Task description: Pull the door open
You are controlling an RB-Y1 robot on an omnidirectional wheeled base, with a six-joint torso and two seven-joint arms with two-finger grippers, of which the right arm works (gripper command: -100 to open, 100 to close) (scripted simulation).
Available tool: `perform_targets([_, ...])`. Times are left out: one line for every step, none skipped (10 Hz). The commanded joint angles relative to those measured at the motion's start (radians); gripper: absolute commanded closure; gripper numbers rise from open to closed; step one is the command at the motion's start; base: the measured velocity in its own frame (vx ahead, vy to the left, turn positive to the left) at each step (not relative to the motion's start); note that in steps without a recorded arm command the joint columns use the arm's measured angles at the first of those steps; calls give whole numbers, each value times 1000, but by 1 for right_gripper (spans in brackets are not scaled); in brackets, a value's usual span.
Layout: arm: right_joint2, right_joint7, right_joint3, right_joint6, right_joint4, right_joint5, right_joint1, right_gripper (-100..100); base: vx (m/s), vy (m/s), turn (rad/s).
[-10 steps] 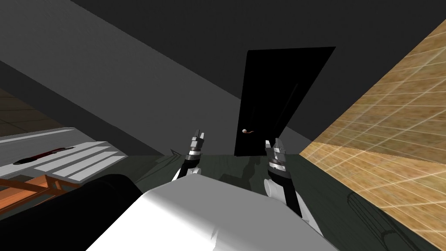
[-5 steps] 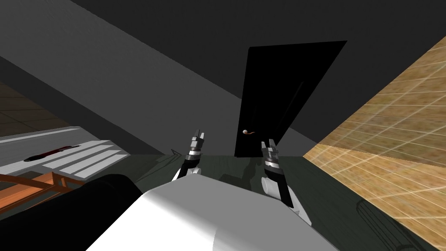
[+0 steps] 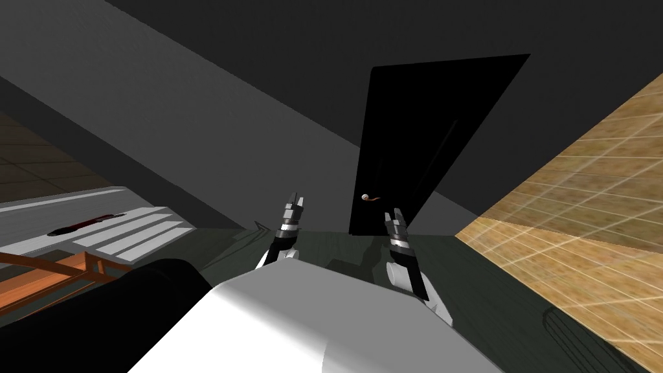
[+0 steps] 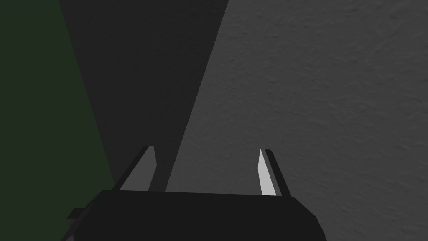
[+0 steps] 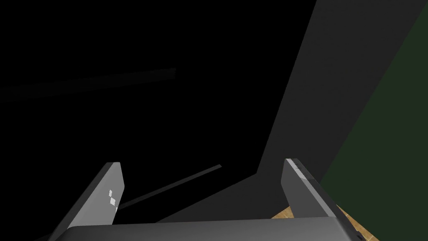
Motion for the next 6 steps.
perform_targets([-9,-3,3,-6,50,-1,-31,-100,50,-33,60])
perform_targets([-9,-3,3,-6,76,-1,-31,-100,48,-24,24])
perform_targets([-17,-6,6,-10,105,-2,-56,-100,46,-25,39])
perform_targets([-17,-6,6,-10,133,-2,-56,-100,41,-23,28])
perform_targets([-25,-8,9,-15,163,-3,-82,-100,58,-43,48])
perform_targets([-25,-8,9,-15,190,-3,-82,-100,50,-34,37])
